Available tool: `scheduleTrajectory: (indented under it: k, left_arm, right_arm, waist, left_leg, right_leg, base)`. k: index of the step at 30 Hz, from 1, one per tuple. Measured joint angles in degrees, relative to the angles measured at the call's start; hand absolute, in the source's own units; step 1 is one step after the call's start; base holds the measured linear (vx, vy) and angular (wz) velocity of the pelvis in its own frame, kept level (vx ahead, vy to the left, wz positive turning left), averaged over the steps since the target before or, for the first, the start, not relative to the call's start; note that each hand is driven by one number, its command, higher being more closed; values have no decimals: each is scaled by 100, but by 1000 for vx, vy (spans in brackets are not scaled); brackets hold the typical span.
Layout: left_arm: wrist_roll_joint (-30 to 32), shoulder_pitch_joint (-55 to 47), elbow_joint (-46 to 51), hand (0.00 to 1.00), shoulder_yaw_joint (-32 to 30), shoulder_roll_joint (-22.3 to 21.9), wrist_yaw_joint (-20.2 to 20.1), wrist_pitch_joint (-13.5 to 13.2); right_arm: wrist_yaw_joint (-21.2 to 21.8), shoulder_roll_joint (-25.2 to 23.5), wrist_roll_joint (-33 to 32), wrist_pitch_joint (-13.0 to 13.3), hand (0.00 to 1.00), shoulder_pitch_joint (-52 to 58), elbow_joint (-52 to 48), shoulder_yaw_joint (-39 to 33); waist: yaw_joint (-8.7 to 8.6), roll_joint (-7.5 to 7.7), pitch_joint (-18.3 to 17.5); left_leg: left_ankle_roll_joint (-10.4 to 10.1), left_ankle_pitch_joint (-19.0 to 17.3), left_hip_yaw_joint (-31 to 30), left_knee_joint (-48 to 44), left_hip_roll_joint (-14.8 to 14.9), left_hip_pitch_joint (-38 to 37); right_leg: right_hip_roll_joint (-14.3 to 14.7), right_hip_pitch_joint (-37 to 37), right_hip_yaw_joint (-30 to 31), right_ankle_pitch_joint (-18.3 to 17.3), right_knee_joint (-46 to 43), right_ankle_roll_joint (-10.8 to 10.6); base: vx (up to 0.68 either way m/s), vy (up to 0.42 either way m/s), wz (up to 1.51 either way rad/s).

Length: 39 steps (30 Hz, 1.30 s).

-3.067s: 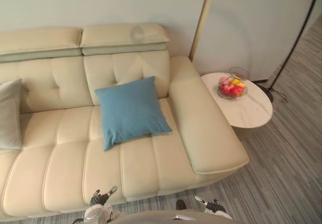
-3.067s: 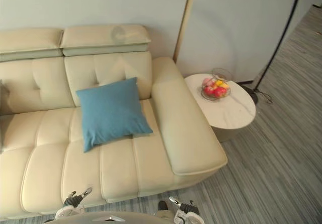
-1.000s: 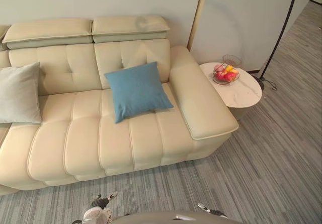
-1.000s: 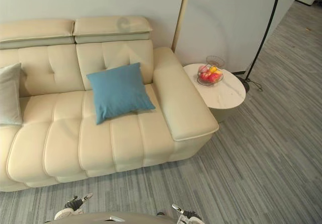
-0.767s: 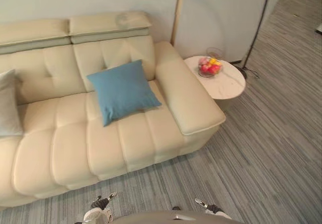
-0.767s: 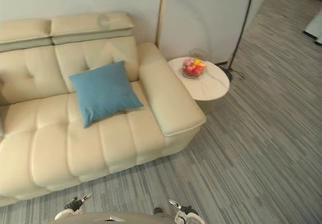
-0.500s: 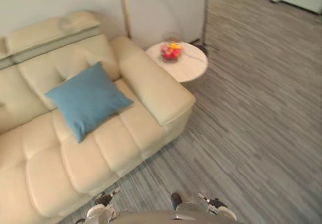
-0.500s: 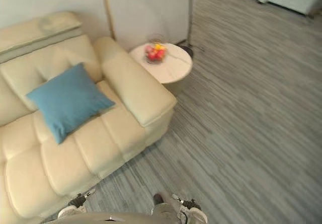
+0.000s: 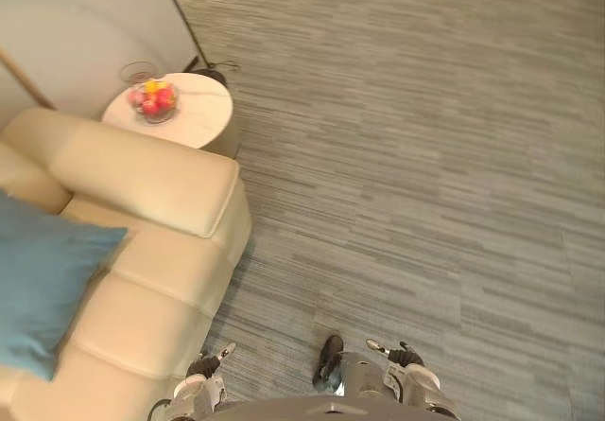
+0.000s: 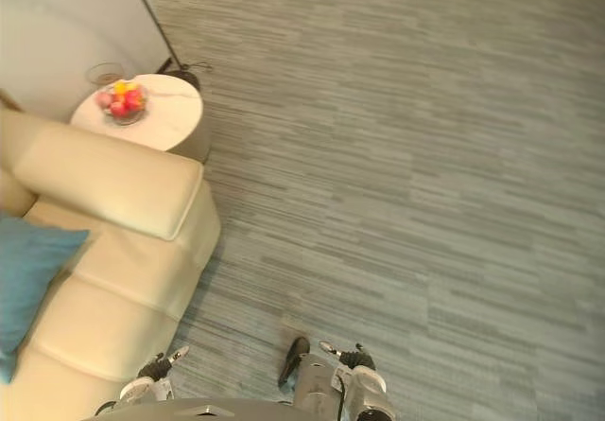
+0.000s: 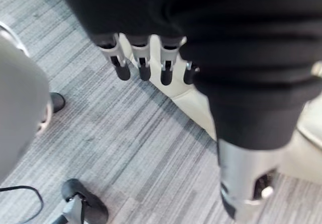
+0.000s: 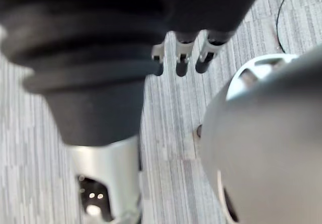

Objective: Pick up cushions and gather them together orderly.

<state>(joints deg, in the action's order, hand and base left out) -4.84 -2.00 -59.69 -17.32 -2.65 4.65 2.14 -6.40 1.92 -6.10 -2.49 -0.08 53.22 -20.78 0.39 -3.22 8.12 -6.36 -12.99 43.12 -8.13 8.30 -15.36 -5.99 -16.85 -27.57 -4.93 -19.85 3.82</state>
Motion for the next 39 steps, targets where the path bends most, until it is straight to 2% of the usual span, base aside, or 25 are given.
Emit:
scheduleTrajectory:
  k: [2,3,4,5,6,7,10,13,16,18,20,21,24,25,27,28,30,34,35,36,37,38,39]
  left_arm:
    - [-6,-33,-27,0,2,53,-1,6]
    - [-6,-24,-26,0,1,58,-2,5]
    - [-5,-19,-8,0,-15,67,-2,5]
    - [-6,-25,0,0,-47,92,-2,2]
    - [-12,-26,28,0,-84,89,-8,0]
    - [-14,-31,55,0,-96,90,-7,-3]
    - [-48,-34,195,0,-126,54,-6,-16]
    - [-63,-63,394,0,-125,39,0,-35]
    - [-56,-75,463,0,-172,29,6,-67]
    - [-56,-86,472,0,-185,28,14,-86]
    - [-55,-96,446,0,-185,19,16,-90]
    - [-54,-97,403,0,-189,25,15,-90]
    - [63,-135,339,0,-172,158,10,-84]
    - [66,-117,272,0,-154,241,12,-81]
    - [70,-101,212,0,-103,287,13,-75]
    - [69,-48,123,0,-7,301,13,-76]
    - [67,11,54,0,68,302,12,-75]
    - [67,39,-9,0,253,263,13,-73]
    - [67,42,-20,0,305,265,13,-72]
    - [66,41,-49,0,358,233,12,-73]
    - [65,23,-56,0,364,236,13,-70]
    - [50,11,-54,0,405,223,26,-77]
    - [53,-16,-52,0,538,253,22,-75]
  right_arm:
    - [-3,28,-6,-2,0,-12,132,-12]
    - [-4,33,-16,-14,0,3,190,-13]
    - [-6,21,-24,-15,0,46,183,-8]
    - [-8,23,-25,-17,0,71,180,-6]
    - [-15,30,-26,-13,0,112,171,-7]
    - [-17,32,-27,-12,0,139,172,-3]
    - [-13,29,-28,-35,0,150,180,7]
    - [-13,9,-28,-64,0,160,180,17]
    - [-20,-30,-26,-66,0,148,178,42]
    - [-18,-45,-27,-69,0,160,180,50]
    - [-14,-34,-27,-69,0,174,176,48]
    - [-9,-39,-26,-67,0,205,172,52]
    - [-2,-156,-28,-71,0,373,175,49]
    - [-2,-215,-27,-91,0,389,181,44]
    - [-2,-244,-26,-107,0,390,183,38]
    - [0,-242,-25,-114,0,391,200,29]
    - [0,-236,-25,-118,0,391,223,23]
    - [2,-111,-25,-114,0,155,463,28]
    - [2,-69,-22,-112,0,131,480,13]
    - [3,-22,-21,-107,0,106,534,-11]
    - [3,-15,-20,-103,0,90,569,-12]
    - [0,29,-17,-100,0,26,595,-24]
    - [3,87,-17,-118,0,5,638,-22]
  waist:
    - [19,33,32]
    - [9,42,55]
    - [7,52,70]
    - [8,77,96]
    - [25,20,116]
    - [40,8,113]
    - [115,46,131]
    - [193,118,169]
    - [253,198,158]
    - [297,244,128]
    - [290,210,102]
    - [290,210,57]
    - [304,368,-200]
    - [328,488,-313]
    - [309,502,-324]
    - [289,476,-339]
    - [281,472,-351]
    - [307,327,-353]
    - [266,285,-341]
    - [274,208,-320]
    - [307,208,-317]
    - [357,171,-276]
    - [314,115,-235]
  left_leg:
    - [-79,150,-36,-450,156,-15]
    - [-68,156,-136,-1165,401,138]
    - [111,255,-346,-2157,764,372]
    - [181,283,-553,-2785,978,558]
    - [282,174,-939,-3724,1214,878]
    - [259,41,-1308,-4164,1228,1188]
    - [211,-207,-1878,-4211,1049,1862]
    - [266,-267,-2470,-2877,629,2195]
    - [208,-187,-3880,-1532,27,2360]
    - [304,-89,-4489,-1311,-212,2416]
    - [260,-51,-4324,-1138,-157,2301]
    - [212,319,-4144,-944,-125,2110]
    - [283,338,-3465,-703,-179,1905]
    - [314,345,-3171,-613,-215,1809]
    - [325,339,-3042,-559,-245,1718]
    - [334,337,-2993,-467,-315,1600]
    - [335,338,-2917,-416,-334,1546]
    - [414,388,-2623,-150,-381,1410]
    - [428,396,-2574,-119,-407,1370]
    - [441,404,-2523,-94,-346,1304]
    - [469,422,-2415,-71,-325,1269]
    - [475,417,-2192,-3,-324,1132]
    - [471,416,-2079,55,-317,990]
  right_leg:
    - [177,-10,239,-54,-25,38]
    - [262,109,352,-95,14,0]
    - [395,291,498,-117,126,25]
    - [495,413,567,-120,220,29]
    - [692,653,760,-157,344,67]
    - [797,789,892,-210,407,105]
    - [971,1044,1227,-234,639,99]
    - [1060,1257,1661,-206,831,53]
    - [1147,1253,2260,-218,849,32]
    - [1168,1131,2662,-278,663,-68]
    - [1237,1065,2899,-320,496,-137]
    - [1270,1022,3085,-390,335,-232]
    - [1118,881,3481,-416,302,-418]
    - [1013,857,3503,-258,373,-480]
    - [1001,889,3568,-135,521,-469]
    - [975,1031,3768,28,828,-507]
    - [968,1084,3858,136,987,-549]
    - [962,1150,3992,587,1489,-590]
    - [971,1152,3987,697,1633,-594]
    - [961,1206,3764,894,1844,-550]
    - [901,1222,3460,734,1886,-403]
    - [645,1130,2456,406,1595,-217]
    - [377,1123,1617,305,1365,-243]
  base:
    - [136,-212,-77]
    - [131,-234,-68]
    - [130,-222,-62]
    - [133,-180,-78]
    - [115,-114,-81]
    - [107,-92,-84]
    - [104,-45,-73]
    - [127,23,-79]
    - [109,76,-100]
    - [163,134,-125]
    - [153,167,-119]
    - [188,235,-112]
    - [230,257,-100]
    - [211,234,-100]
    - [133,163,-67]
    - [110,141,-55]
    - [76,106,-48]
    - [20,51,-59]
    - [-34,22,-64]
    - [-49,5,-59]
    - [-70,-32,-75]
    - [-85,-11,-70]
    - [-84,-7,-61]
